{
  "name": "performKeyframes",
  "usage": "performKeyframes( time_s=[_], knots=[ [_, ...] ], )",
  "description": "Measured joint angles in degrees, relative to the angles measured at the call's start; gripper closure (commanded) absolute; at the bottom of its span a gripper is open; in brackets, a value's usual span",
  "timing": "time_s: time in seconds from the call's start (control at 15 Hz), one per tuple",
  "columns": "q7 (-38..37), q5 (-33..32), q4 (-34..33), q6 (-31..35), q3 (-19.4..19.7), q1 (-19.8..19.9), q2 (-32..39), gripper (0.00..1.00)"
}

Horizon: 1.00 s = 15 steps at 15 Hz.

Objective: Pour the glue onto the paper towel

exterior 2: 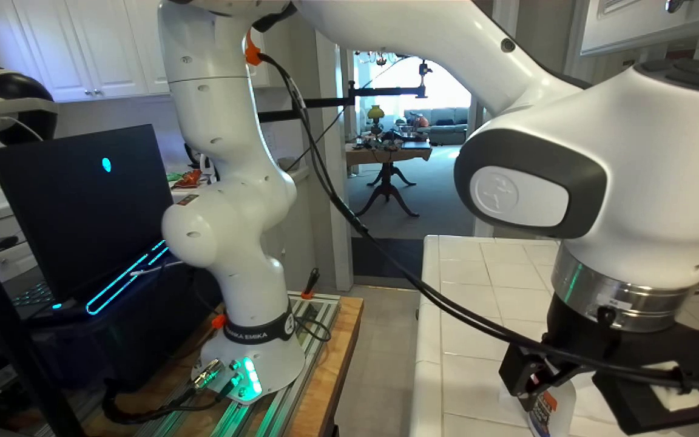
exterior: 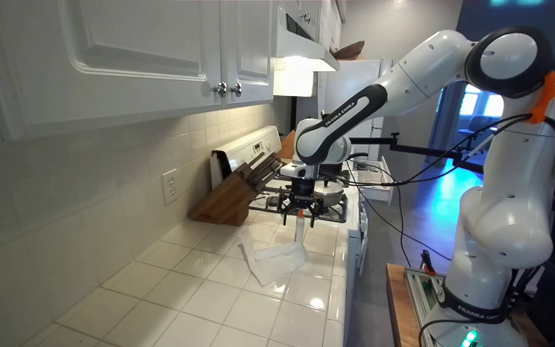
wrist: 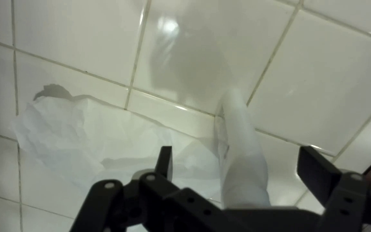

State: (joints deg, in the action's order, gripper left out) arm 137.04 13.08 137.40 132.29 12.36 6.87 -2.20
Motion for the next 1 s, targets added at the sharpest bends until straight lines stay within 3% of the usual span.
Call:
performKeyframes(
  time_s=[0.4, 1.0],
  knots=[
    [-14.0, -16.1, 1.2, 3.6, -1.5, 0.0, -0.2, 0.00],
    [-24.5, -29.7, 3.1, 5.5, -3.9, -0.2, -2.1, 0.00]
  ],
)
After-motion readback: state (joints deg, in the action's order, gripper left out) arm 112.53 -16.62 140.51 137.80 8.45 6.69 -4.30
